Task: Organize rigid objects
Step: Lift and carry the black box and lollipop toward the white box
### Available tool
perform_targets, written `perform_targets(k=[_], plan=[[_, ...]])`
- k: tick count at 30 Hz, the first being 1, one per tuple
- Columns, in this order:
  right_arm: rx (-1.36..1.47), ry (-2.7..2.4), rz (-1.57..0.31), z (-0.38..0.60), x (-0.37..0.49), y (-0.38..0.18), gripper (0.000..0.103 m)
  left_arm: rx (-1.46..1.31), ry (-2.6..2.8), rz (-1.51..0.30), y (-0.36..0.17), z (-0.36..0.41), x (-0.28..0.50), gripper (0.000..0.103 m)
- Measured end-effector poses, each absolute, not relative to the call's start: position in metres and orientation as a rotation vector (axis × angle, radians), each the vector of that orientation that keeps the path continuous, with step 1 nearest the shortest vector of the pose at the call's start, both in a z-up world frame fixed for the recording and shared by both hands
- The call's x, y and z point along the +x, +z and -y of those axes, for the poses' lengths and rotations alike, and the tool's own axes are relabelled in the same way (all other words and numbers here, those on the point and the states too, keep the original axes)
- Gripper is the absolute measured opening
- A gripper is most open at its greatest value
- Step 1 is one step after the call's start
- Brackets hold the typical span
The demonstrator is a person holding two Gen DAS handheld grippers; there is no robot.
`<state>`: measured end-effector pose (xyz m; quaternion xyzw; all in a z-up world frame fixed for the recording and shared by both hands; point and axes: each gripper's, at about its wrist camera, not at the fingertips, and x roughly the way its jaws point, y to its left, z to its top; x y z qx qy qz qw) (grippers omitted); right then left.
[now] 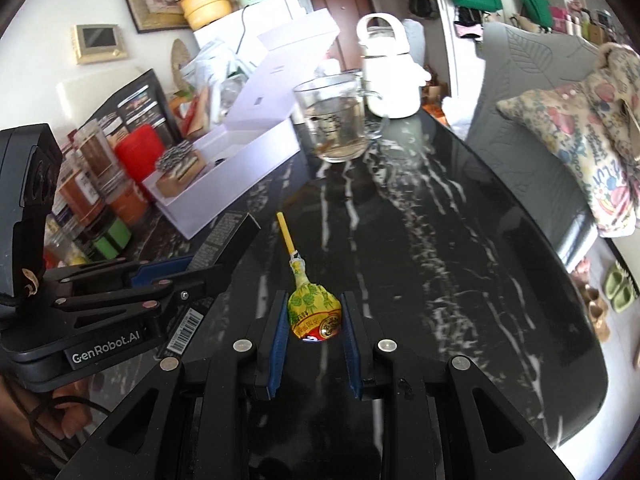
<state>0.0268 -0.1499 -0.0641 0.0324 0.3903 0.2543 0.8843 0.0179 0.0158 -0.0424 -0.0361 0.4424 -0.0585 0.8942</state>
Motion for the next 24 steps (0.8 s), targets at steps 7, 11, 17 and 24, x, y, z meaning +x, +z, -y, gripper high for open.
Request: perform_targets(k=[7, 11, 17, 24], plan=[[0.021, 0.611, -0.812, 0.110, 0.011, -0.062, 0.025, -0.119, -0.063, -0.892, -0.039, -0.050, -0.005, 0.025], [0.003, 0.648, -0.808, 0.091, 0.002, -0.060, 0.025, -0.138, -0.037, -0.886, -0.036, -0.066, -0.015, 0.025], [-0.008, 0.703, -0.792, 0.065, -0.012, -0.057, 0.025, -0.139, 0.007, -0.860, -0.029, -0.090, -0.034, 0.025], [-0.007, 0.743, -0.789, 0.043, -0.020, -0.054, 0.025, -0.139, 0.025, -0.840, -0.021, -0.106, -0.041, 0.025]])
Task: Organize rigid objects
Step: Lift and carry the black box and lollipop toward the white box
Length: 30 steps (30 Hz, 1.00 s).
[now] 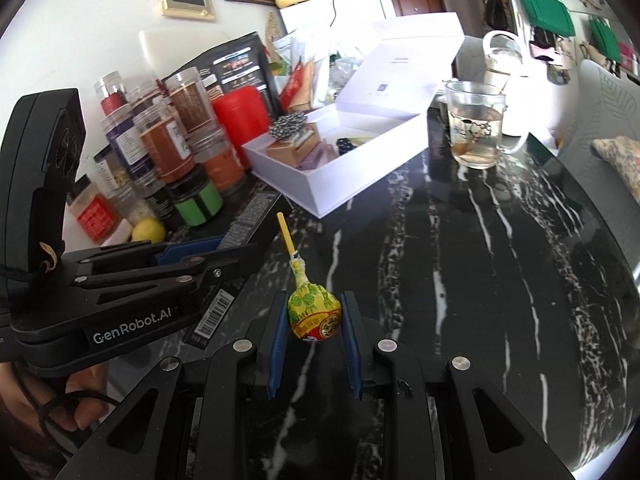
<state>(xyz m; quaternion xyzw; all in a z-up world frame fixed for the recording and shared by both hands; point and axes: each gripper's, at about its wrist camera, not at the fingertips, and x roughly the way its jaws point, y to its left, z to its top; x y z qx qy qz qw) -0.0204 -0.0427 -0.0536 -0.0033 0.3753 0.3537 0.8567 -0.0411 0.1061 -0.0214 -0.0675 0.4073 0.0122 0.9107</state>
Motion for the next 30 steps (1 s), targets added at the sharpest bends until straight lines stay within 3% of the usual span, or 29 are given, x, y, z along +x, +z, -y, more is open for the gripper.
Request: perform_targets(k=[30], plan=[[-0.061, 0.758, -0.695, 0.000, 0.077, 0.000, 0.025, -0.142, 0.044, -0.739, 0.026, -0.152, 0.056, 0.025]])
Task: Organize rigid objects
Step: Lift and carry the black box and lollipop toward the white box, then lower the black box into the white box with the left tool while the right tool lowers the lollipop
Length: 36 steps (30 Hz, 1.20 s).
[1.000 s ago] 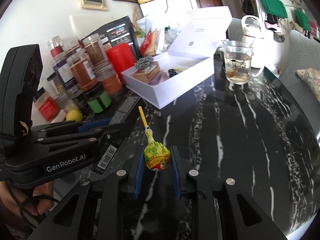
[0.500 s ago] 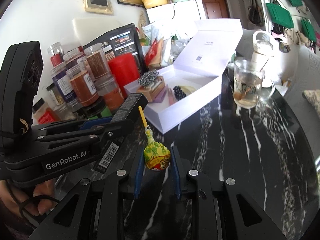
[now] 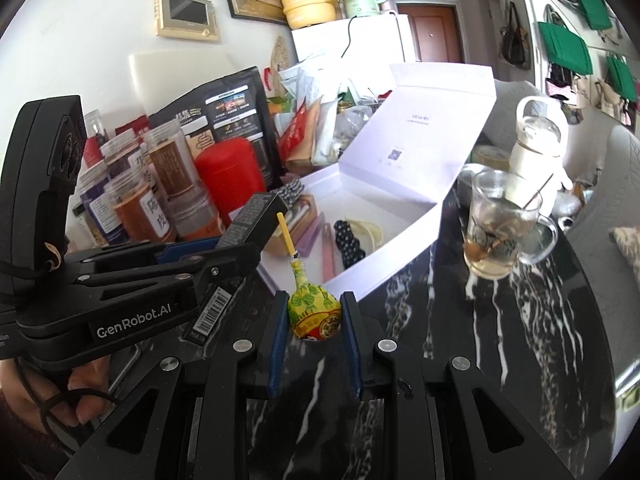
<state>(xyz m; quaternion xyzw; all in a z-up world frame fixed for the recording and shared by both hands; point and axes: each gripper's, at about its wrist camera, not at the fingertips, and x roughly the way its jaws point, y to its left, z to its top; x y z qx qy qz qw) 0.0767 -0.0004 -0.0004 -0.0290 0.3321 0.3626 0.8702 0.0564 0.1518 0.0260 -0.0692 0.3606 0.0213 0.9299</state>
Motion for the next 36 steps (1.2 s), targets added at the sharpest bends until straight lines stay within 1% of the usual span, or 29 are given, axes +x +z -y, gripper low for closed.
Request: perform_targets(k=[9, 30, 36], plan=[[-0.079, 0.767, -0.677, -0.017, 0.110, 0.012, 0.025, -0.138, 0.043, -0.716, 0.035, -0.165, 0.089, 0.025], [-0.102, 0.755, -0.658, -0.056, 0.196, 0.022, 0.025, -0.123, 0.118, -0.661, 0.048, -0.209, 0.173, 0.025], [-0.091, 0.740, -0.677, -0.062, 0.219, 0.018, 0.025, -0.133, 0.132, -0.682, 0.039, -0.220, 0.197, 0.025]])
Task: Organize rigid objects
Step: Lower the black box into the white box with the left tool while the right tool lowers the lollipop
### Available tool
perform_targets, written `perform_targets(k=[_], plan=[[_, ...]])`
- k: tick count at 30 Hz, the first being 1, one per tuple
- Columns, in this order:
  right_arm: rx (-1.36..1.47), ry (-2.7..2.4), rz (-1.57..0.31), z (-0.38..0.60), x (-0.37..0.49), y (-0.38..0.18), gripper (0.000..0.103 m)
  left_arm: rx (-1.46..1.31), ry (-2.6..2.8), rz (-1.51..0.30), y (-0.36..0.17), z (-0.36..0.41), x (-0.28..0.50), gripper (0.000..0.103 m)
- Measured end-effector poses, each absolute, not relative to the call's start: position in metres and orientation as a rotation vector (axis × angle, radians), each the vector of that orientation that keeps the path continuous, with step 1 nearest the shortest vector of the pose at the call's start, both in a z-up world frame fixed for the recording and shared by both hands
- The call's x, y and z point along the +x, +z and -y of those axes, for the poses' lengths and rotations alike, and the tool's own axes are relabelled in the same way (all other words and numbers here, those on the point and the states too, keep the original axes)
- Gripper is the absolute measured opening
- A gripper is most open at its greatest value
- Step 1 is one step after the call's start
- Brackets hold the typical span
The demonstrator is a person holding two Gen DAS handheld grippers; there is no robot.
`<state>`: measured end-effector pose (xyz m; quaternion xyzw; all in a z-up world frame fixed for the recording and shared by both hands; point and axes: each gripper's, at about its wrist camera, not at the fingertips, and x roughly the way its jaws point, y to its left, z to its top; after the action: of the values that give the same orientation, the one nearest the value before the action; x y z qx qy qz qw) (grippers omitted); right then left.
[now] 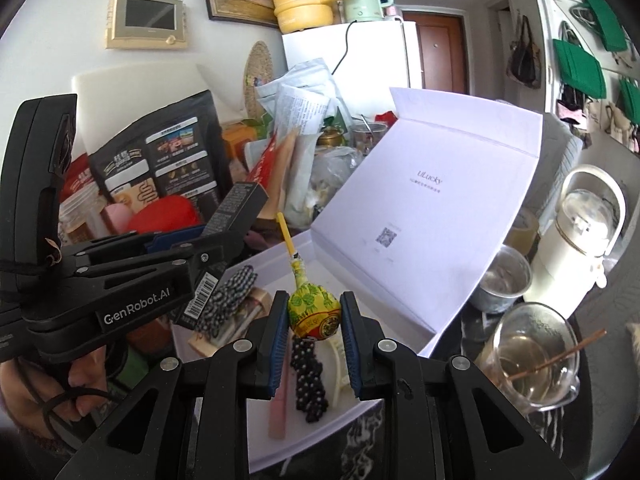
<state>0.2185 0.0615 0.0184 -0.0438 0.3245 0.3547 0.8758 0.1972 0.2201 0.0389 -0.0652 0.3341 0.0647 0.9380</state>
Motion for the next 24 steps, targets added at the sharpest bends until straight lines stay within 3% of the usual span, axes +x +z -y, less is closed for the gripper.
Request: perform_targets(k=[13, 24], plan=[[-0.081, 0.720, -0.858, -0.078, 0.257, -0.031, 0.025, -0.174, 0.079, -0.879, -0.021, -0.234, 0.237, 0.025], [-0.142, 0.655, -0.878, -0.082, 0.264, -0.048, 0.025, -0.082, 0.123, -0.906, -0.040, -0.220, 0.247, 0.025]])
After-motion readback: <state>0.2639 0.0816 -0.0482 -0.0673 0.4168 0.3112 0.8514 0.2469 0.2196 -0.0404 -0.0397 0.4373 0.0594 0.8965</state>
